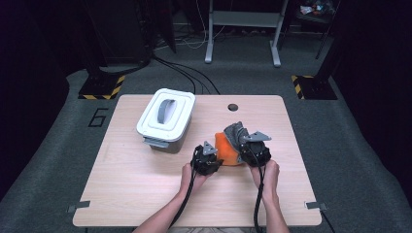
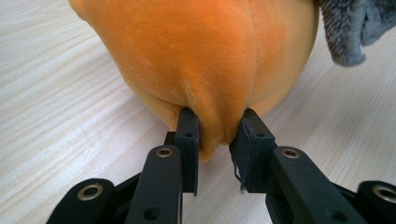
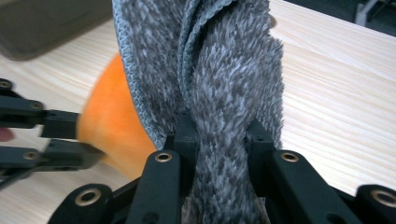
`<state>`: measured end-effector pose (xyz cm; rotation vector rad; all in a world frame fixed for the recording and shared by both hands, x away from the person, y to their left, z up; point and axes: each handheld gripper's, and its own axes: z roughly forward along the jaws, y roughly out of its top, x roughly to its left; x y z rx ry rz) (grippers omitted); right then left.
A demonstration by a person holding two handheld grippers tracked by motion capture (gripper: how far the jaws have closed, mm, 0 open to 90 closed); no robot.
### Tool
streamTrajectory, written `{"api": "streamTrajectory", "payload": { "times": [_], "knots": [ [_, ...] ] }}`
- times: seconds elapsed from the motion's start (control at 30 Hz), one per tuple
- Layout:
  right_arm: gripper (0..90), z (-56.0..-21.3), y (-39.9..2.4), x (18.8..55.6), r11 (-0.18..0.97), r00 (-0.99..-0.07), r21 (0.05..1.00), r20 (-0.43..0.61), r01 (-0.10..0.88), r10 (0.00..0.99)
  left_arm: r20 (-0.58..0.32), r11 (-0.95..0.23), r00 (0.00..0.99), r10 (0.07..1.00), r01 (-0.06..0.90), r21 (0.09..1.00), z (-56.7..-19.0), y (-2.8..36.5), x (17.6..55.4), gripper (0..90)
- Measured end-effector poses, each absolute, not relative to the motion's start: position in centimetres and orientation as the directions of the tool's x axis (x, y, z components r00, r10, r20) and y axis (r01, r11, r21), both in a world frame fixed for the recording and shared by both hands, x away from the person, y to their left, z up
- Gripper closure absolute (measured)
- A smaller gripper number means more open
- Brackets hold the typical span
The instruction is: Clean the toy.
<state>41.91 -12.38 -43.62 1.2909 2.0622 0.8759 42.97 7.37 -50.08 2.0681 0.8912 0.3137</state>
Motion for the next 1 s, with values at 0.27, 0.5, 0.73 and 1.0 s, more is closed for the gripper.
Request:
{"api": "streamTrajectory", "payload": {
  "times": [0.27,0.5,0.73,1.0],
  "knots": [
    [72.3,-44.3,-14.0,42.4,0.276,-0.346,0.76,-0.071,0.589,0.935,-0.084,-0.401,0.719,0.69,0.476,0.783,-50.1,7.4,43.0,72.6],
    [72.0,-45.0,-14.9,42.9,0.242,-0.309,0.746,-0.051,0.62,0.95,-0.082,-0.403,0.72,0.689,0.474,0.783,-50.1,7.4,43.0,72.6],
    [71.7,-45.7,-15.6,43.3,0.215,-0.285,0.74,-0.032,0.637,0.958,-0.081,-0.403,0.72,0.689,0.473,0.784,-50.1,7.3,42.9,72.5],
    [71.6,-46.5,-16.3,43.9,0.198,-0.26,0.72,-0.025,0.665,0.965,-0.078,-0.405,0.72,0.689,0.472,0.783,-50.1,7.3,43.0,72.5]
  ]
}}
